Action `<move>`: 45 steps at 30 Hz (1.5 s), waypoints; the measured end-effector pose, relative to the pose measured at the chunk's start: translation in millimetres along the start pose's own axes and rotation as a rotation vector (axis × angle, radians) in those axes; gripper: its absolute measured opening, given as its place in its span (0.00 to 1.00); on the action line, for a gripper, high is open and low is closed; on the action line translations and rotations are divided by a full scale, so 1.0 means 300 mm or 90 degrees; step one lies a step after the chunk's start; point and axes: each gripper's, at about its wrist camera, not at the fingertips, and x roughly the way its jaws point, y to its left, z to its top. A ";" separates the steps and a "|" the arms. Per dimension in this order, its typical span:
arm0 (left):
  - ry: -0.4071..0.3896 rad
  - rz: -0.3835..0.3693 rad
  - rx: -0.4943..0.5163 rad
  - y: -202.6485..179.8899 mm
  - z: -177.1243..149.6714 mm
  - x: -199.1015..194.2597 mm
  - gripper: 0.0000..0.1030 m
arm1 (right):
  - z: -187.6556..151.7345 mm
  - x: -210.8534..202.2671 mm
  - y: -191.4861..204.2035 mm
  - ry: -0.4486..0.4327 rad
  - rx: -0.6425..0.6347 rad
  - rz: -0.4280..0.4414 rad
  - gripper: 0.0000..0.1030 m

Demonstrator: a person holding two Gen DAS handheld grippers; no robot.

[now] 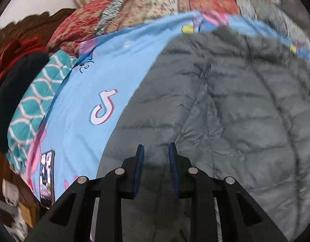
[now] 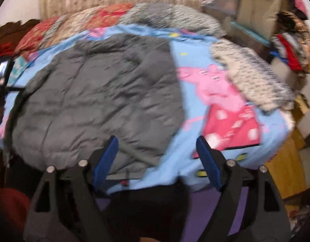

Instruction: Fold large clothes

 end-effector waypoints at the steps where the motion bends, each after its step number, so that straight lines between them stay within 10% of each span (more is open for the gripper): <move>1: -0.009 -0.011 -0.011 0.005 -0.003 -0.031 0.48 | -0.004 0.040 0.021 0.001 -0.011 0.013 0.74; 7: -0.056 -0.055 -0.030 0.034 -0.046 -0.165 0.48 | 0.028 0.247 0.065 0.023 -0.064 -0.039 0.70; 9: -0.075 -0.063 -0.041 0.071 -0.072 -0.205 0.48 | 0.093 0.257 0.025 0.029 -0.058 -0.029 0.12; 12: -0.092 -0.083 -0.057 0.130 -0.108 -0.232 0.48 | 0.266 0.166 0.008 -0.024 -0.032 0.027 0.06; 19: -0.116 -0.132 -0.119 0.236 -0.143 -0.211 0.48 | 0.822 0.139 0.162 -0.092 -0.035 0.160 0.06; 25: -0.111 -0.136 -0.147 0.288 -0.157 -0.165 0.48 | 1.119 0.422 0.604 -0.043 -0.130 0.266 0.07; 34: -0.054 -0.107 -0.153 0.346 -0.186 -0.079 0.48 | 0.920 0.993 1.056 0.177 -0.188 0.331 0.18; 37: -0.050 -0.109 -0.144 0.327 -0.168 -0.062 0.48 | 0.878 0.931 1.080 0.162 -0.228 0.388 0.29; 39: -0.049 -0.120 -0.140 0.302 -0.147 -0.051 0.48 | 0.884 0.861 1.071 0.131 -0.256 0.401 0.56; 45: -0.090 -0.160 -0.104 0.174 -0.058 -0.082 0.48 | 0.987 0.645 0.840 0.012 -0.242 0.400 0.57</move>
